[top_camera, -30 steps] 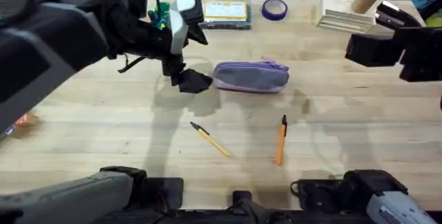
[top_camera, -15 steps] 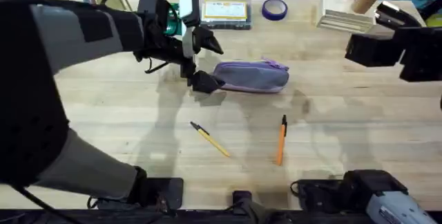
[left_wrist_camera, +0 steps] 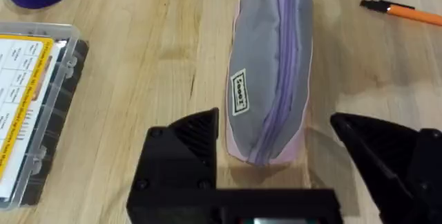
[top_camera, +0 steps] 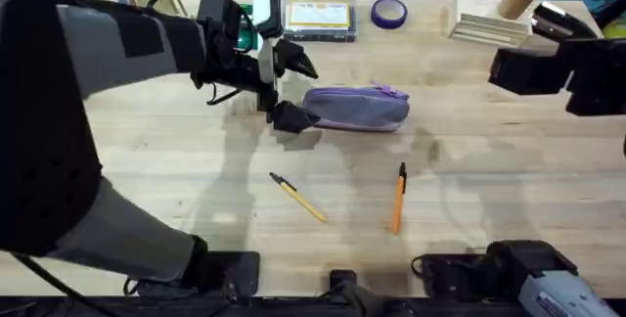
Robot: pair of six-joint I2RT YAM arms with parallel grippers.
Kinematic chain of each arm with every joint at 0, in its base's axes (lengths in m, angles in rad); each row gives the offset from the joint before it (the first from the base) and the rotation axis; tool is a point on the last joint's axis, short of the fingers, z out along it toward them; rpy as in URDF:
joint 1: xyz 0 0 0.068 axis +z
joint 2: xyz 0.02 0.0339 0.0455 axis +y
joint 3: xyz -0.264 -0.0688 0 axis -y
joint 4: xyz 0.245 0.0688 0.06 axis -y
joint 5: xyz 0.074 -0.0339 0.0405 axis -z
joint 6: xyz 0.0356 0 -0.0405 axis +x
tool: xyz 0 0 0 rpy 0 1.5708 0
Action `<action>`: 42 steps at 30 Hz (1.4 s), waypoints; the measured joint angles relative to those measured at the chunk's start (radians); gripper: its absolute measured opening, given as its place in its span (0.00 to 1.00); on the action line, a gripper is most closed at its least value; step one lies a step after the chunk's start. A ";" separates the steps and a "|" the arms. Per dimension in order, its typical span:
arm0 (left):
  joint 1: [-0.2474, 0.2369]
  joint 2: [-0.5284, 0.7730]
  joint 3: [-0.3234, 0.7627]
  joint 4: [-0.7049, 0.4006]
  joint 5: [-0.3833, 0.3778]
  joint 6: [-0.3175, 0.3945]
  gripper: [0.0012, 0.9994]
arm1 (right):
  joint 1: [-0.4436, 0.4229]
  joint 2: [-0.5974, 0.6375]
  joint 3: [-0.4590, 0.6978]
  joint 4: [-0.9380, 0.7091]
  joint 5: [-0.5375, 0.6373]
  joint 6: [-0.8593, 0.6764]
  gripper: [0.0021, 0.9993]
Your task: Unzip the bag, pick up the pens from the table one at a time and place them inside, then zip the bag closed.
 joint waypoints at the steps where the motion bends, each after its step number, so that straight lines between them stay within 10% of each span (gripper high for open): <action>1: 0.000 0.000 0.000 0.000 0.000 0.000 0.99 | 0.000 0.000 0.000 0.000 0.000 0.000 1.00; 11: 0.000 0.000 0.000 0.000 0.000 0.000 0.99 | 0.000 0.000 0.000 0.000 0.000 0.000 1.00; 18: 0.000 0.000 0.000 0.000 0.001 0.003 0.61 | 0.000 0.000 0.000 0.000 0.000 0.000 1.00; 24: -0.003 0.001 0.000 0.003 0.000 0.008 0.06 | 0.000 0.000 0.000 0.000 0.000 0.000 1.00; 42: -0.005 0.003 0.000 0.003 0.000 0.007 0.04 | 0.000 0.058 0.001 0.107 -0.209 0.012 1.00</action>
